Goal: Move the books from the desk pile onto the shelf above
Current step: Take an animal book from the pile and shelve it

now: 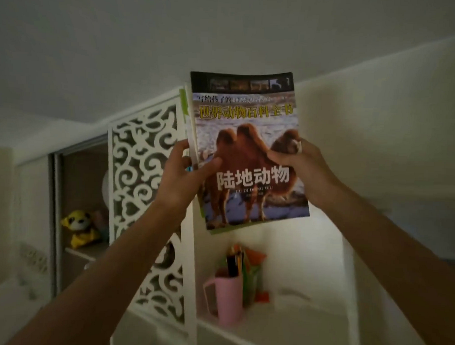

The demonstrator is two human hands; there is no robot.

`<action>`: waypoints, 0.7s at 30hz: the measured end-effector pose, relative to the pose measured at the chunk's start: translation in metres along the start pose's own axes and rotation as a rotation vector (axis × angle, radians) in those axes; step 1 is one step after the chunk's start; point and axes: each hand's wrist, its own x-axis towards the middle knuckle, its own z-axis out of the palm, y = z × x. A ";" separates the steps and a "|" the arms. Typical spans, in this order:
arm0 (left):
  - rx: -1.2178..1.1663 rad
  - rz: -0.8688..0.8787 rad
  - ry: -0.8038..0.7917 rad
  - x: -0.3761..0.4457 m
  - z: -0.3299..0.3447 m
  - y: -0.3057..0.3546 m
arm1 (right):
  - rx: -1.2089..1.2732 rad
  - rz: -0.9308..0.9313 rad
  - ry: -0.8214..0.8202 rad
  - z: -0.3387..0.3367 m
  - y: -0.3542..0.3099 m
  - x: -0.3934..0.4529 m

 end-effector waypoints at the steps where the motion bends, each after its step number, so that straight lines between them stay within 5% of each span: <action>1: -0.005 0.016 0.021 0.019 0.003 -0.001 | -0.031 -0.006 -0.001 0.003 0.000 0.021; 4: 0.005 0.048 0.085 0.068 0.016 -0.015 | -0.278 -0.073 0.082 0.014 0.013 0.081; 8: 0.214 0.069 0.180 0.113 0.041 -0.051 | -1.010 -0.180 0.109 0.026 0.046 0.127; 11: 0.374 0.102 0.265 0.136 0.066 -0.074 | -0.874 -0.166 -0.215 0.036 0.076 0.155; 15: 0.460 0.067 0.329 0.154 0.084 -0.099 | -0.798 -0.106 -0.361 0.042 0.101 0.183; 21: 1.046 0.087 0.027 0.171 0.049 -0.118 | -0.744 -0.130 -0.594 0.042 0.129 0.200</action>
